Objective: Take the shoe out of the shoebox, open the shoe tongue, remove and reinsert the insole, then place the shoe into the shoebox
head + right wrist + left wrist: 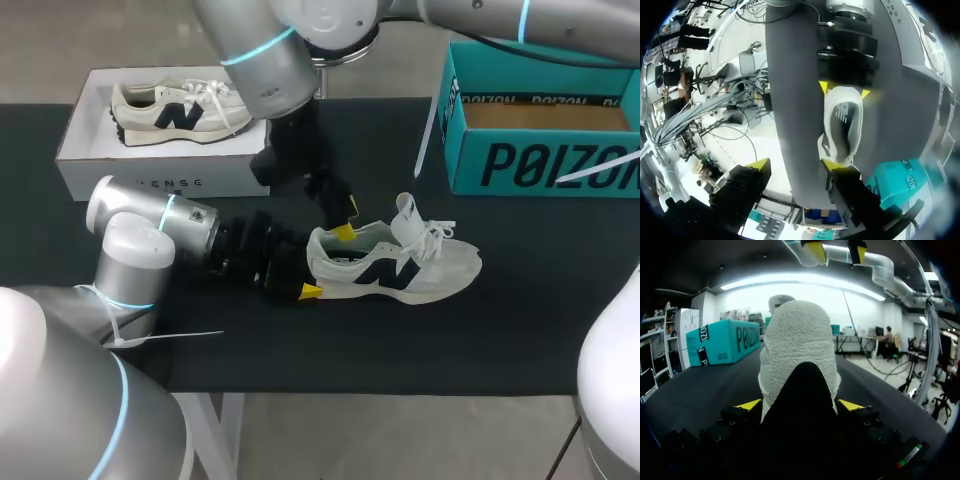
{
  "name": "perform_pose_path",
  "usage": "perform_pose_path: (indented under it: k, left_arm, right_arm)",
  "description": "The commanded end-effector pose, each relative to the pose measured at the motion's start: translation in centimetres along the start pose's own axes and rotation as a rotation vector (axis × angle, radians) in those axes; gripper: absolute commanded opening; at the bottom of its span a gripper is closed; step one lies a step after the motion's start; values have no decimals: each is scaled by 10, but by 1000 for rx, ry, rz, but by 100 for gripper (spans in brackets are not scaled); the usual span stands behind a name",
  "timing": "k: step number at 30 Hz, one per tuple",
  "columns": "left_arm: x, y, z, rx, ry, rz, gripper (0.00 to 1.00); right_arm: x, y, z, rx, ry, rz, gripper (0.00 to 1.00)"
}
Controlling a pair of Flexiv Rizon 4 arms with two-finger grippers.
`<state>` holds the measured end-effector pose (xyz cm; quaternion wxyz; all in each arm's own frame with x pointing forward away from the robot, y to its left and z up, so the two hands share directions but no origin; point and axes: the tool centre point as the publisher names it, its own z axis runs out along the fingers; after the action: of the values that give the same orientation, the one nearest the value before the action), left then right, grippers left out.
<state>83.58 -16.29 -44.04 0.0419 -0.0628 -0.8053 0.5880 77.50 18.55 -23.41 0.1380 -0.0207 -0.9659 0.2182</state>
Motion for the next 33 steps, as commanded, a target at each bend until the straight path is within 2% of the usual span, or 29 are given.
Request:
perform_pose_path:
  k: [1, 5, 7, 13, 15, 19, 27, 33]
  left_arm:
    - [1, 7, 2, -1, 1, 0, 0]
    - [1, 7, 2, -1, 1, 0, 0]
    - [1, 7, 2, -1, 1, 0, 0]
    - [1, 7, 2, -1, 1, 0, 0]
    - [1, 7, 2, -1, 1, 0, 0]
    - [1, 7, 2, -1, 1, 0, 0]
    - [1, 7, 2, -1, 1, 0, 0]
    - [1, 7, 2, -1, 1, 0, 0]
  right_arm:
    - [-1, -6, 1, -54, -40, -7, 0]
    - [-6, -13, 3, -166, -106, -31, 0]
    - [-9, -15, 3, -187, -117, -37, 0]
    - [-19, -20, 9, -180, -110, -48, 0]
    - [-28, -23, 18, -221, -125, -76, 0]
    - [-41, -22, 25, -250, -129, -100, 0]
    - [-65, -11, 33, -249, -122, -122, 0]
    - [-68, -2, 53, -268, -115, -135, 0]
